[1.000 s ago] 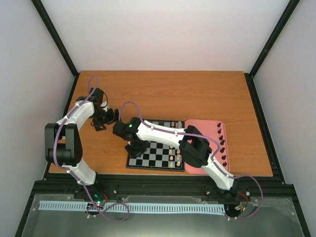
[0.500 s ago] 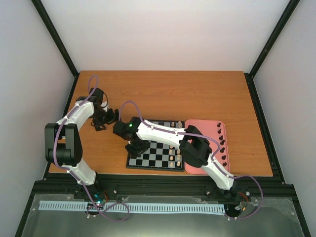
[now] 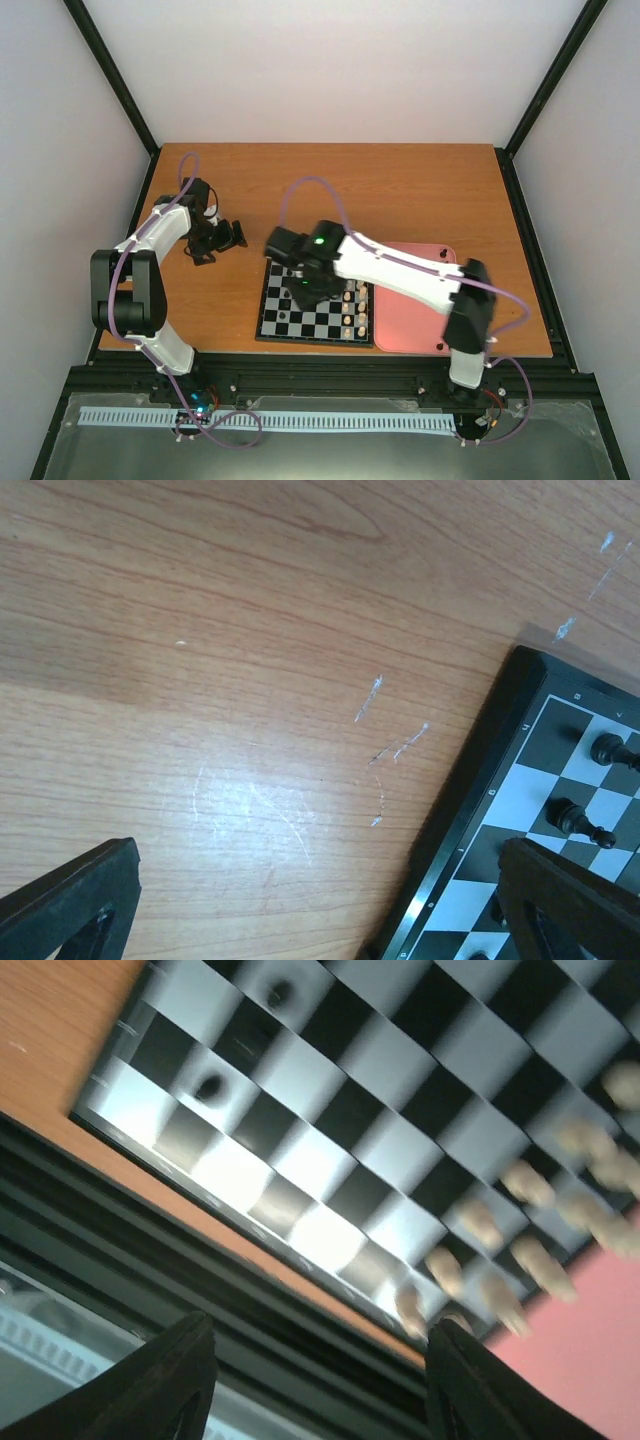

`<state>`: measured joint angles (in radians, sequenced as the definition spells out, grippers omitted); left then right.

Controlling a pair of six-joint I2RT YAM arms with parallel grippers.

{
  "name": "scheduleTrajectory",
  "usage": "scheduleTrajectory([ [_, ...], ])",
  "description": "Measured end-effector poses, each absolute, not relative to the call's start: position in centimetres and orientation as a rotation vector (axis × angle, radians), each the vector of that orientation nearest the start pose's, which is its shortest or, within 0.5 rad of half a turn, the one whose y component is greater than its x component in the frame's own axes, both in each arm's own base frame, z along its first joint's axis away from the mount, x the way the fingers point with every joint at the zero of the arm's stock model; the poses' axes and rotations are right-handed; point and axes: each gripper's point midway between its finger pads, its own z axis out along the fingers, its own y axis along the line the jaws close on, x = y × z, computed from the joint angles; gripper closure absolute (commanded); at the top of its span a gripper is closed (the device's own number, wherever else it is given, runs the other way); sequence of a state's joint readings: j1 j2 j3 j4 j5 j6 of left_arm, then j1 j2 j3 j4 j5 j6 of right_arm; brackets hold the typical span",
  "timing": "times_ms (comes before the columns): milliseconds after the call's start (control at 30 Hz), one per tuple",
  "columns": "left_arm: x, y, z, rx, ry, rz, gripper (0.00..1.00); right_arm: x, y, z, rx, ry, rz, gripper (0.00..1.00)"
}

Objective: Set up the chess pieces on the board
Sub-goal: Pick up the chess piece from the storage box.

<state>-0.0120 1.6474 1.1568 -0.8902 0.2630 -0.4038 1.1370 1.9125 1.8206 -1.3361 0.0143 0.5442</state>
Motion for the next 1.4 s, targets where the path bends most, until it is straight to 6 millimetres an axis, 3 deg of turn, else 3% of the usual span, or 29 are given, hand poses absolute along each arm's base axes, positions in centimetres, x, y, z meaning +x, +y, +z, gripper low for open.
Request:
scheduleTrajectory([
  [33, 32.9, -4.9, 7.9, -0.543, 2.929, -0.447, 0.0, 16.5, 34.0, 15.9, -0.841, 2.913, 0.133, 0.43],
  [133, 32.9, -5.0, 7.9, -0.542, 2.928, -0.461, 0.0, 15.6, 26.9, 15.1, -0.614, 3.011, 0.07, 0.46],
  [233, 33.0, -5.2, 7.9, -0.543, 2.924, -0.478, 0.0, 14.9, 18.0, 12.9, -0.21, 3.12, -0.018, 0.5],
  [300, 33.0, -5.4, 8.0, -0.543, 2.923, -0.49, 0.0, 14.5, 13.9, 12.2, 0.06, 3.12, -0.008, 0.5],
  [367, 33.0, -5.5, 8.0, -0.544, 2.921, -0.504, 0.0, 13.9, 10.9, 12.0, 0.296, 3.082, 0.029, 0.5],
  [467, 33.1, -5.7, 8.1, -0.545, 2.918, -0.526, 0.0, 13.3, 8.1, 11.4, 0.56, 3.018, 0.07, 0.5],
  [600, 33.0, -6.0, 8.1, -0.544, 2.914, -0.547, 0.0, 12.3, 6.4, 9.0, 0.787, 3.007, 0.063, 0.5],
  [733, 32.8, -6.2, 8.2, -0.539, 2.912, -0.561, 0.0, 11.4, 6.0, 6.7, 0.884, 3.046, 0.038, 0.52],
  [1100, 32.5, -6.4, 8.5, -0.53, 2.903, -0.572, 0.0, 11.9, 5.0, 4.4, 1.026, 3.042, 0.043, 0.59],
  [1400, 32.5, -6.4, 8.5, -0.53, 2.904, -0.571, 0.0, 12.3, 4.5, 3.4, 1.037, 3.076, 0.012, 0.66],
])
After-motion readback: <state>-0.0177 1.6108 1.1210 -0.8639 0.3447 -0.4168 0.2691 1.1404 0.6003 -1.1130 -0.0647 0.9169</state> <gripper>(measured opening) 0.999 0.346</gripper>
